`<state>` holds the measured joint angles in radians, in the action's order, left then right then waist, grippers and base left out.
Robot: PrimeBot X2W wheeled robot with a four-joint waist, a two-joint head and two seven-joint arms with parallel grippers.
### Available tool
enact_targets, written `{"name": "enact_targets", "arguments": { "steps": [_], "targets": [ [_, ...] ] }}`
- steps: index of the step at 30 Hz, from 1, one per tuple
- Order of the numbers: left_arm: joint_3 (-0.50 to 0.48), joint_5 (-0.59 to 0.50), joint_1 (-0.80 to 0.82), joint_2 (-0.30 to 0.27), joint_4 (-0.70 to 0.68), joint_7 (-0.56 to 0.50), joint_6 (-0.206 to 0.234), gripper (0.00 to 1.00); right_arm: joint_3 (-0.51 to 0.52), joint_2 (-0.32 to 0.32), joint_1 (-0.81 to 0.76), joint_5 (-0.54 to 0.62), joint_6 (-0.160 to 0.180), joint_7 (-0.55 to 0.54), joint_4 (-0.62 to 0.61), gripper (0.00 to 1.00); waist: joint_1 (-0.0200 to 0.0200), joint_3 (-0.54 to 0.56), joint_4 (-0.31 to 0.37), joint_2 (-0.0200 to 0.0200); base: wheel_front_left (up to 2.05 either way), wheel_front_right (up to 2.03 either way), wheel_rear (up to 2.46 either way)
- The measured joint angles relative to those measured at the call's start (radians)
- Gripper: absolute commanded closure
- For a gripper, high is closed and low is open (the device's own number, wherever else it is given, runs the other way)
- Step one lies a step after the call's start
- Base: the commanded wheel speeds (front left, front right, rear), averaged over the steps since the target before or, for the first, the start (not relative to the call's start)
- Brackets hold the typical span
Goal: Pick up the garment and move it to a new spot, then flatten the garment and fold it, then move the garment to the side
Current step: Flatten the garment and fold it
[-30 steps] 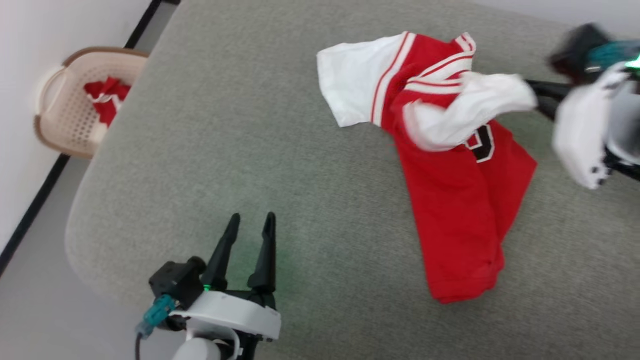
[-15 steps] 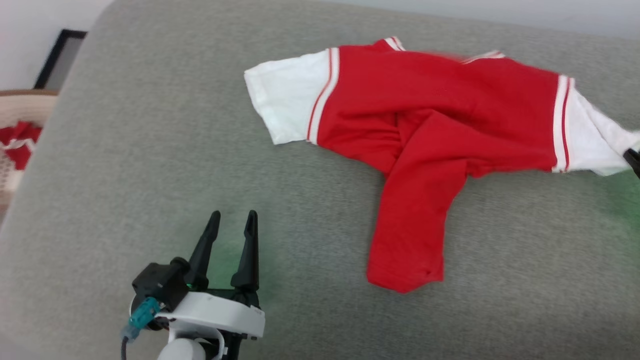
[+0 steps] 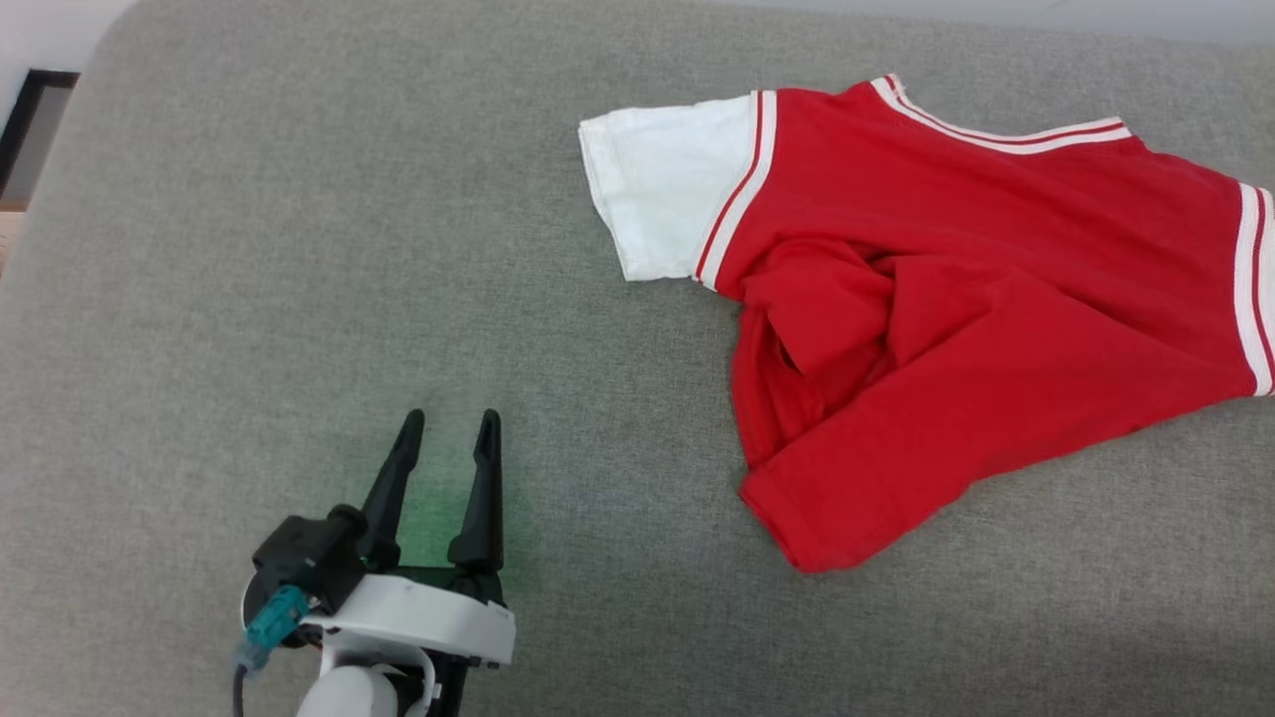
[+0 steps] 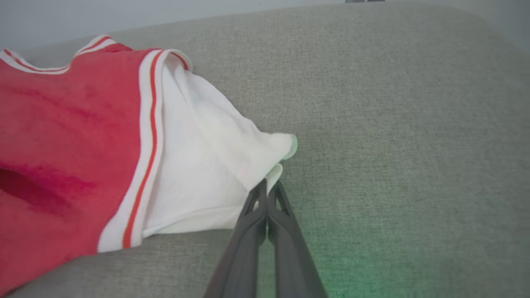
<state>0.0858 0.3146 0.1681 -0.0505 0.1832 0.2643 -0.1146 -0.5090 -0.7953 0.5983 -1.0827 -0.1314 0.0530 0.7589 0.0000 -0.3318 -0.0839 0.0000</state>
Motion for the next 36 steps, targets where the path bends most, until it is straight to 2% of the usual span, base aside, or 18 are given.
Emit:
{"name": "enact_targets", "arguments": {
  "steps": [6, 7, 8, 12, 15, 18, 22, 23, 28, 33, 36],
  "targets": [
    [0.005, -0.026, 0.022, -0.014, 0.011, 0.000, -0.007, 0.00, 0.055, 0.060, 0.006, 0.090, 0.000, 0.035, 0.046, 1.00, 0.0000, 0.003, 0.012, 0.0000, 0.00, 0.00, 0.00],
    [0.008, -0.028, 0.028, -0.023, 0.013, 0.000, -0.009, 0.00, 0.068, 0.070, 0.008, 0.111, 0.000, 0.049, 0.050, 0.64, 0.0000, 0.003, 0.016, 0.0000, 0.00, 0.00, 0.00],
    [0.010, -0.030, 0.035, -0.032, 0.013, 0.000, -0.009, 0.00, 0.081, 0.079, 0.012, 0.123, 0.000, 0.064, 0.053, 0.00, 0.0000, 0.004, 0.020, 0.0000, 0.00, 0.00, 0.00],
    [0.043, -0.040, 0.076, -0.077, 0.019, 0.000, -0.010, 0.00, 0.135, 0.099, 0.014, 0.158, 0.000, 0.127, 0.053, 0.00, 0.0000, 0.005, 0.038, 0.0000, 0.00, 0.00, 0.00],
    [0.085, -0.056, 0.160, -0.139, 0.009, -0.028, -0.013, 0.00, 0.183, 0.091, 0.011, 0.227, 0.000, 0.181, 0.010, 0.00, 0.0000, 0.008, 0.058, 0.0000, 0.00, 0.00, 0.00],
    [0.144, -0.049, 0.265, -0.223, -0.006, -0.090, -0.014, 0.00, 0.223, 0.106, -0.010, 0.319, 0.000, 0.203, -0.106, 0.00, 0.0000, 0.010, 0.087, 0.0000, 0.00, 0.00, 0.00],
    [0.253, 0.002, 0.423, -0.360, 0.005, -0.190, -0.015, 0.00, 0.300, 0.172, -0.075, 0.422, 0.000, 0.208, -0.305, 0.00, 0.0000, 0.006, 0.137, 0.0000, 0.00, 0.00, 0.00],
    [0.318, 0.049, 0.512, -0.423, 0.043, -0.246, -0.015, 0.00, 0.334, 0.223, -0.118, 0.457, 0.000, 0.209, -0.412, 0.00, 0.0000, 0.001, 0.166, 0.0000, 0.00, 0.00, 0.00],
    [0.493, 0.250, 0.739, -0.523, 0.155, -0.420, -0.016, 0.00, 0.372, 0.337, -0.224, 0.515, 0.000, 0.205, -0.617, 0.00, 0.0000, -0.022, 0.238, 0.0000, 0.00, 0.00, 0.00],
    [0.651, 0.487, 0.957, -0.595, 0.256, -0.679, -0.016, 0.00, 0.356, 0.402, -0.270, 0.549, 0.000, 0.171, -0.748, 0.00, 0.0001, -0.066, 0.308, 0.0000, 0.00, 0.00, 0.00],
    [0.726, 0.581, 1.060, -0.648, 0.316, -0.841, -0.016, 0.00, 0.339, 0.430, -0.279, 0.552, 0.000, 0.167, -0.789, 0.00, 0.0000, -0.100, 0.350, 0.0000, 0.00, 0.00, 0.00]
  ]
}}
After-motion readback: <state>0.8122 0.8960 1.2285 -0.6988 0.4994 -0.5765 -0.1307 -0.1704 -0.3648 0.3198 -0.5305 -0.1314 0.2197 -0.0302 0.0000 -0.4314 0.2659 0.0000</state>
